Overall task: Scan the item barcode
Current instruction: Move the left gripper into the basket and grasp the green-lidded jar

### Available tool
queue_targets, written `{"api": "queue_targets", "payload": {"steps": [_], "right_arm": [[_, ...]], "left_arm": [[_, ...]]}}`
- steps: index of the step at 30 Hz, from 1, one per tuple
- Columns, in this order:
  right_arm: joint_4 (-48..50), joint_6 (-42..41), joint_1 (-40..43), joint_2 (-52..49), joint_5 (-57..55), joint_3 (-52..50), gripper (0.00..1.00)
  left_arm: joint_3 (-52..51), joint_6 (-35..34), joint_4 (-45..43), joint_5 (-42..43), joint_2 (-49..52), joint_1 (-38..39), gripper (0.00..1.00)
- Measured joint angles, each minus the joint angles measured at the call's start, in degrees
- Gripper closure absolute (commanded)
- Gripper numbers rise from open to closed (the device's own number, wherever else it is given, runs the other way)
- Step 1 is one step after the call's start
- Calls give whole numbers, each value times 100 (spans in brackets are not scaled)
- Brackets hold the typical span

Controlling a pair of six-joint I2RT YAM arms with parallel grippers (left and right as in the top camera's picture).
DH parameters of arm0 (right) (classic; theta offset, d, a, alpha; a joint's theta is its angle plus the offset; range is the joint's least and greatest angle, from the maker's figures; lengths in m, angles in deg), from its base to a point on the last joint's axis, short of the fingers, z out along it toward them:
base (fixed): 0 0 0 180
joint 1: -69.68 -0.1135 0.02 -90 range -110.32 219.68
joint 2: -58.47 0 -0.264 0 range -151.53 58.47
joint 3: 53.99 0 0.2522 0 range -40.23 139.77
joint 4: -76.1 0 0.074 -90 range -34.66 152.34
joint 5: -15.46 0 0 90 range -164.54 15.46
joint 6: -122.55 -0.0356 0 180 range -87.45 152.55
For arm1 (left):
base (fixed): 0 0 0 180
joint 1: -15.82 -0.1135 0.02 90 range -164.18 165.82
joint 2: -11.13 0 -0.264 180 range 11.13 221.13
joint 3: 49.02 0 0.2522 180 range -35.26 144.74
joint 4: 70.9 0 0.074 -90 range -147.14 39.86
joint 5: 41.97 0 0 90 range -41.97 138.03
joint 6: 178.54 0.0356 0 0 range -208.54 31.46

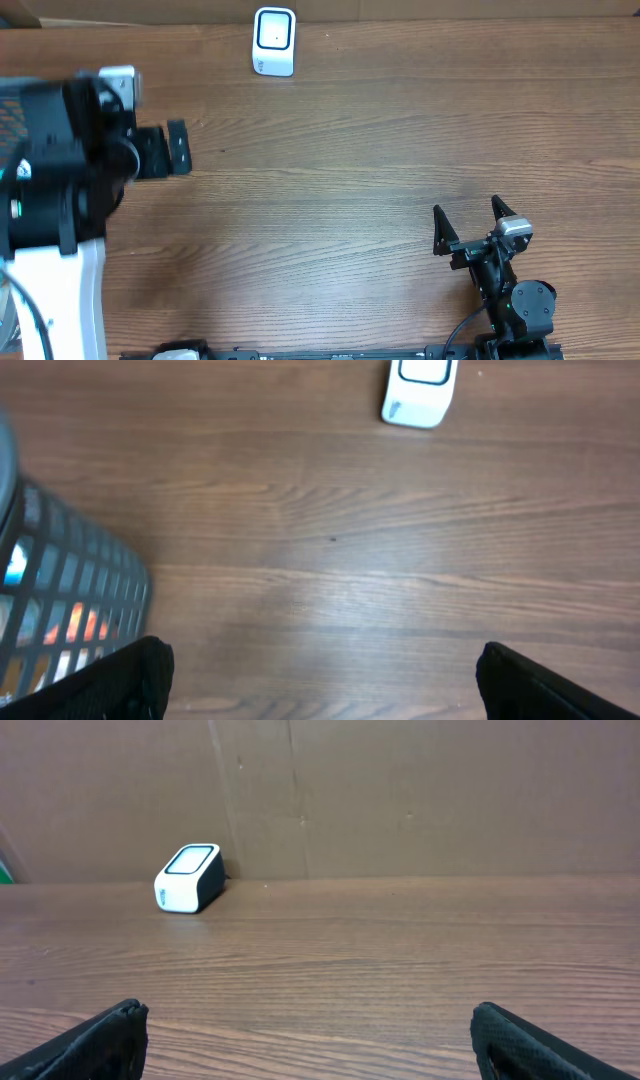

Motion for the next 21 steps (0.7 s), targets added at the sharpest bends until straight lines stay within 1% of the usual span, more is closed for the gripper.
{"api": "queue_targets", "payload": {"steps": [3,6,8,10,12,15,16,18,21], "right_arm": [[0,0,0,2,2,0,0],[2,0,0,2,2,0,0],[-4,0,0,2,2,0,0],[0,0,0,2,2,0,0],[0,0,0,2,2,0,0],[2,0,0,2,0,0,0],[-2,0,0,2,2,0,0],[-2,-4,0,2,0,0,0],[0,-2,0,2,0,0,0]], "left_arm": [[275,138,42,334,702,-2,0],[417,120,122,481,1137,-118,0],[761,-70,142,535,1279,-422,4],[1193,-372,302,590,1285,-802,8],[1904,-748,544,599,1266,-1460,9],[2581,-1191,1088,540,1106,-2426,3],[2667,-1294,1327,448,1032,-2750,2],[2673,-1410,1602,243,1001,-3158,0],[2616,-1467,1652,-22,1102,-3550,0]]}}
